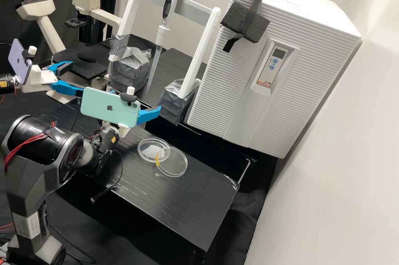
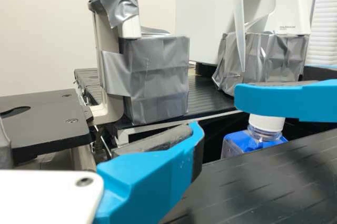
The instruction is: Open the bottle
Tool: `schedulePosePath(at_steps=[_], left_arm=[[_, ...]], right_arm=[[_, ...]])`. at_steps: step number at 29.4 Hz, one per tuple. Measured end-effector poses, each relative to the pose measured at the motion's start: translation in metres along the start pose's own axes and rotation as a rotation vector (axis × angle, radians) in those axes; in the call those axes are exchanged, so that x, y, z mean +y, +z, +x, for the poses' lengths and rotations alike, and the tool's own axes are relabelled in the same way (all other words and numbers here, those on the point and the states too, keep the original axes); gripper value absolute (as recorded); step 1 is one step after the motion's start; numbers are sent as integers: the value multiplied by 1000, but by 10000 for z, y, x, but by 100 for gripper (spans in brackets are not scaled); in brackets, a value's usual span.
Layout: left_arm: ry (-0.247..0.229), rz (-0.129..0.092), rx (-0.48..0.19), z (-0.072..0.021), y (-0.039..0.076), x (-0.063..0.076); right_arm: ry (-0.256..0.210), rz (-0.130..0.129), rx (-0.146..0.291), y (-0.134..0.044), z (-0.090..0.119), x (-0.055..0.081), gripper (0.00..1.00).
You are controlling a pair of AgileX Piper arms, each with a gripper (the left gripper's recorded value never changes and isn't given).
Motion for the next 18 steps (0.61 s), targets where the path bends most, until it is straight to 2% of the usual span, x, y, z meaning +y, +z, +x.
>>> schedulePosePath(at_steps=[4, 12, 18], left_arm=[[-1, 0, 0, -3, 0, -4], [-1, 0, 0, -3, 0, -4], [-1, 0, 0, -3, 0, -4]], right_arm=[[-11, -8, -10, 28, 34, -32, 100], [-41, -8, -37, 87, 52, -98, 100], [-48, -8, -42, 101, 56, -114, 100]])
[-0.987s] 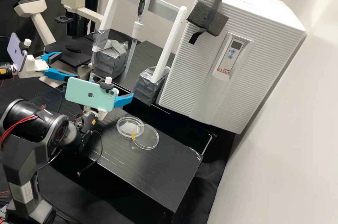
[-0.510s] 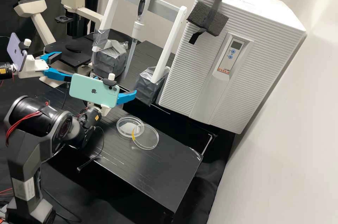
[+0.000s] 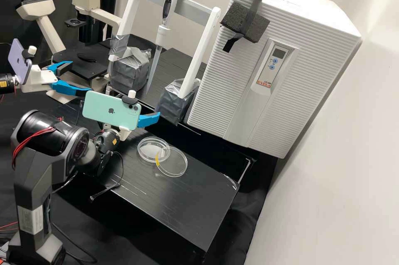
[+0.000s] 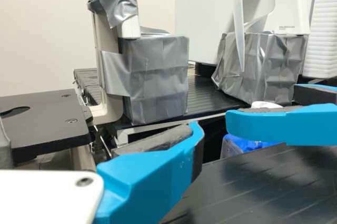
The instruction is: Open the bottle
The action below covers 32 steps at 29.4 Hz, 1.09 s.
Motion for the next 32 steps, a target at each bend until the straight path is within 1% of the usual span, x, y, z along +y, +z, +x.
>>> schedulePosePath(at_steps=[4, 5, 15, 19, 23, 29, 32], left_arm=[[0, 0, 0, 0, 0, 0], [0, 0, 0, 0, 0, 0], [-3, 0, 1, 0, -1, -3], [-3, 0, 1, 4, -1, 0], [-2, 1, 1, 6, -1, 4], [-16, 1, 7, 6, -6, -10], [-16, 1, 7, 6, -6, -10]], right_arm=[[0, 0, 0, 0, 0, 0, 100], [0, 0, 0, 0, 0, 0, 0], [-2, 0, -1, 4, 2, -5, 0], [-15, 0, -13, 38, 16, -43, 0], [-16, 0, -28, 77, 21, -40, 0], [-14, 15, -36, 97, 23, -35, 0], [-12, 15, -39, 106, 22, -27, 0]])
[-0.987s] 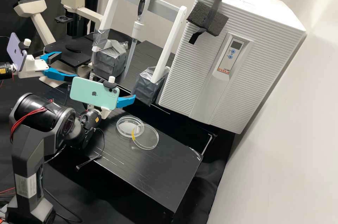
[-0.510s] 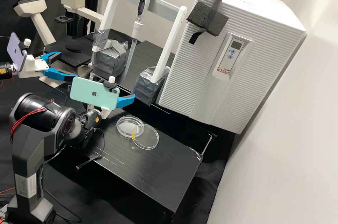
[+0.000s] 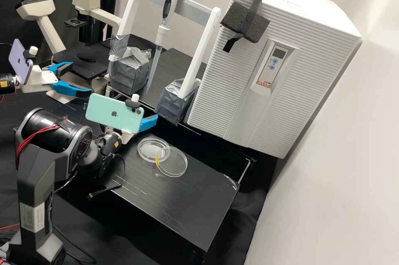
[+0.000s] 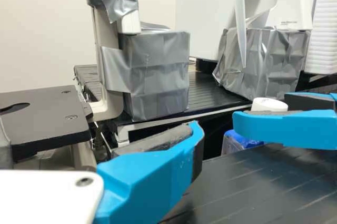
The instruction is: Open the bottle
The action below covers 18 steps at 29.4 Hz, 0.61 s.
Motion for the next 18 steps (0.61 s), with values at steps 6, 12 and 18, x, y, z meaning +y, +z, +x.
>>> schedulePosePath(at_steps=[6, 12, 18], left_arm=[[0, 0, 0, 0, 0, 0], [0, 0, 0, 0, 0, 0], [0, 0, 0, 0, 0, 0]], right_arm=[[1, 1, -1, 3, 0, 3, 0], [0, 1, 0, 0, 0, 0, 0], [-17, 0, 19, -55, -1, -50, 0]])
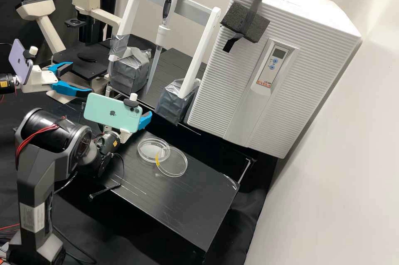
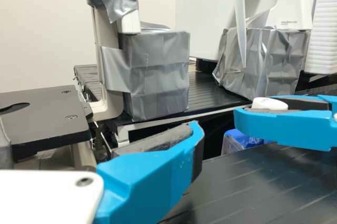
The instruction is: Open the bottle
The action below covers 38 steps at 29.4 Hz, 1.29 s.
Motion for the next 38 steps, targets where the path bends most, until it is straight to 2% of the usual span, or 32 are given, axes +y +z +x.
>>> schedulePosePath(at_steps=[9, 38], left_arm=[[0, 0, 0, 0, 0, 0], [0, 0, 0, 0, 0, 0]], right_arm=[[8, -1, 20, -51, 38, 19, 0], [9, -1, 18, -46, 36, 21, 0]])
